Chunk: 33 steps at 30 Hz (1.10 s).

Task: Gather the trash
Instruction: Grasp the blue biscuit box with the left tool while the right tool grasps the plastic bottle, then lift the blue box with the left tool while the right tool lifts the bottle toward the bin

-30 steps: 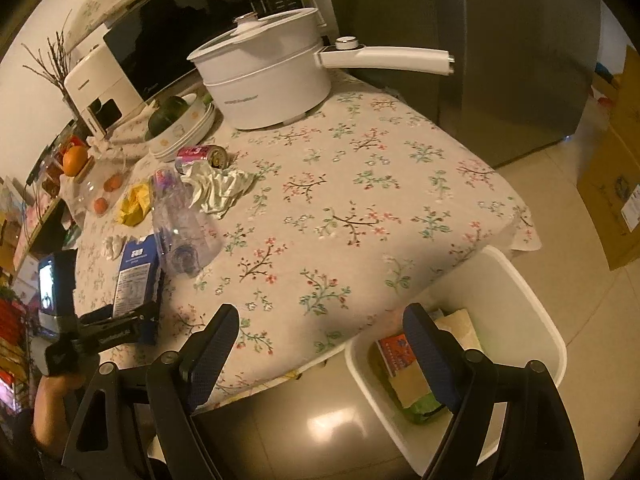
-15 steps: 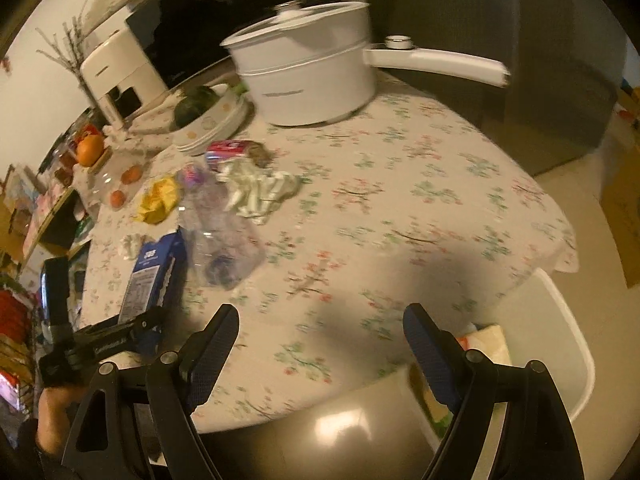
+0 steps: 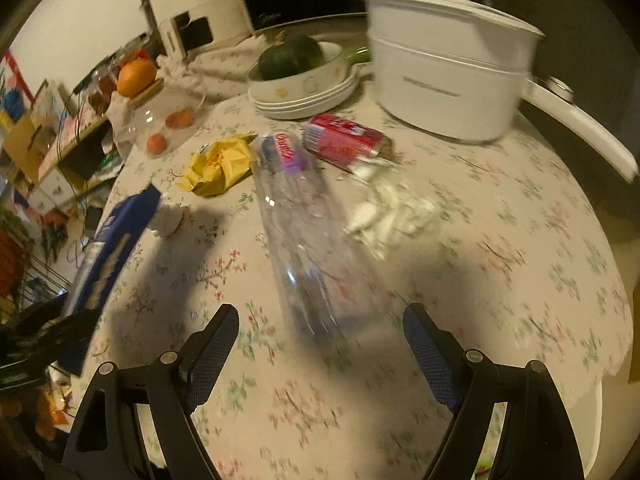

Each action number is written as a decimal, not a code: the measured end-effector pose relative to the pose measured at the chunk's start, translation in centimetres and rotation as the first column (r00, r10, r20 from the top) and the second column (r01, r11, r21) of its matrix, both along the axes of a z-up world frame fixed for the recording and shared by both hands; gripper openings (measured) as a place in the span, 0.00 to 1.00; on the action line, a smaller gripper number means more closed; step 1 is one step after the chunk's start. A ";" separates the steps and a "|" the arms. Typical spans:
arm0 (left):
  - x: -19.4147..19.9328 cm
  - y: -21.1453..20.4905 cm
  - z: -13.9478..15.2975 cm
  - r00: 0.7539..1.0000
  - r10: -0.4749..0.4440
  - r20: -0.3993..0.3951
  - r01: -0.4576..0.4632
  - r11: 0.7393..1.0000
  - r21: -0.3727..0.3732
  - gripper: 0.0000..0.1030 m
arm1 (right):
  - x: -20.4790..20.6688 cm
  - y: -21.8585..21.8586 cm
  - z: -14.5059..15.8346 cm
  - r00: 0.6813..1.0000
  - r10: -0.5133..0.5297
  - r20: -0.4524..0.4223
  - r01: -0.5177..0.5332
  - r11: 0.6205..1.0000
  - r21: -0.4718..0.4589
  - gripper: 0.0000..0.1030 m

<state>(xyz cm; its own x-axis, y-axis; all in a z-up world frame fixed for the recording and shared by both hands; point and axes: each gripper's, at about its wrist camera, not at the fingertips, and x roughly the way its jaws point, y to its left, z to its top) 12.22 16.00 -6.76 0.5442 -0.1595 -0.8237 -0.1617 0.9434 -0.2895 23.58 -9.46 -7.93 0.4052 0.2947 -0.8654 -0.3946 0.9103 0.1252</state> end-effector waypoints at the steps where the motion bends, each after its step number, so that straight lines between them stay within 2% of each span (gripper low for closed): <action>1: -0.2 0.1 0.3 1.000 0.003 0.006 -0.003 1.000 -0.004 0.90 | 0.4 0.4 -0.1 1.000 0.006 -0.001 -0.006 1.000 -0.003 0.83; 6: -0.1 1.1 1.0 0.999 0.024 0.025 -0.024 1.000 0.006 0.90 | 2.2 2.1 -1.8 0.999 0.014 -0.043 -0.016 0.999 -0.036 0.83; 11: -0.1 1.1 1.1 0.999 0.014 0.032 -0.014 1.000 -0.014 0.90 | 1.7 2.1 -3.8 0.997 0.016 -0.070 -0.021 0.997 -0.073 0.82; 12: -0.1 1.0 1.1 0.999 0.012 0.033 -0.011 1.000 -0.016 0.90 | 1.5 1.9 -4.2 0.997 0.014 -0.071 -0.020 0.997 -0.079 0.79; 13: -0.1 1.0 1.1 0.999 0.010 0.033 -0.009 1.000 -0.019 0.90 | 1.3 1.8 -4.4 0.997 0.017 -0.072 -0.023 0.996 -0.081 0.69; 16: -0.2 0.7 1.1 0.999 0.002 0.033 -0.002 1.000 -0.023 0.90 | 0.6 1.0 -4.1 0.998 0.022 -0.066 -0.025 0.998 -0.051 0.66; 19: -0.3 0.4 1.3 0.999 -0.005 0.037 0.006 1.000 -0.025 0.90 | -0.6 0.2 -2.8 0.998 0.039 -0.043 -0.039 0.999 -0.018 0.66; 25: -0.3 -0.9 2.3 0.997 -0.029 0.065 0.031 0.999 -0.031 0.90 | -3.6 -1.2 1.8 0.995 0.081 0.058 -0.082 0.997 0.016 0.64; 28: -0.4 -1.7 2.7 0.996 -0.042 0.078 0.045 0.999 -0.030 0.90 | -5.0 -2.5 4.2 0.992 0.065 0.106 -0.071 0.996 0.056 0.63; 33: -0.4 -3.3 3.1 0.993 -0.074 0.088 0.076 0.997 -0.021 0.90 | -6.3 -4.5 6.4 0.988 0.010 0.154 -0.027 0.994 0.109 0.62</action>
<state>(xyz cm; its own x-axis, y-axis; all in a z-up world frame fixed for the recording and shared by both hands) 11.81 12.67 -3.70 0.5992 -0.2216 -0.7693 -0.0644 0.9445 -0.3222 17.30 -13.98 -1.53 0.5235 0.3936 -0.7557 -0.4336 0.8866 0.1614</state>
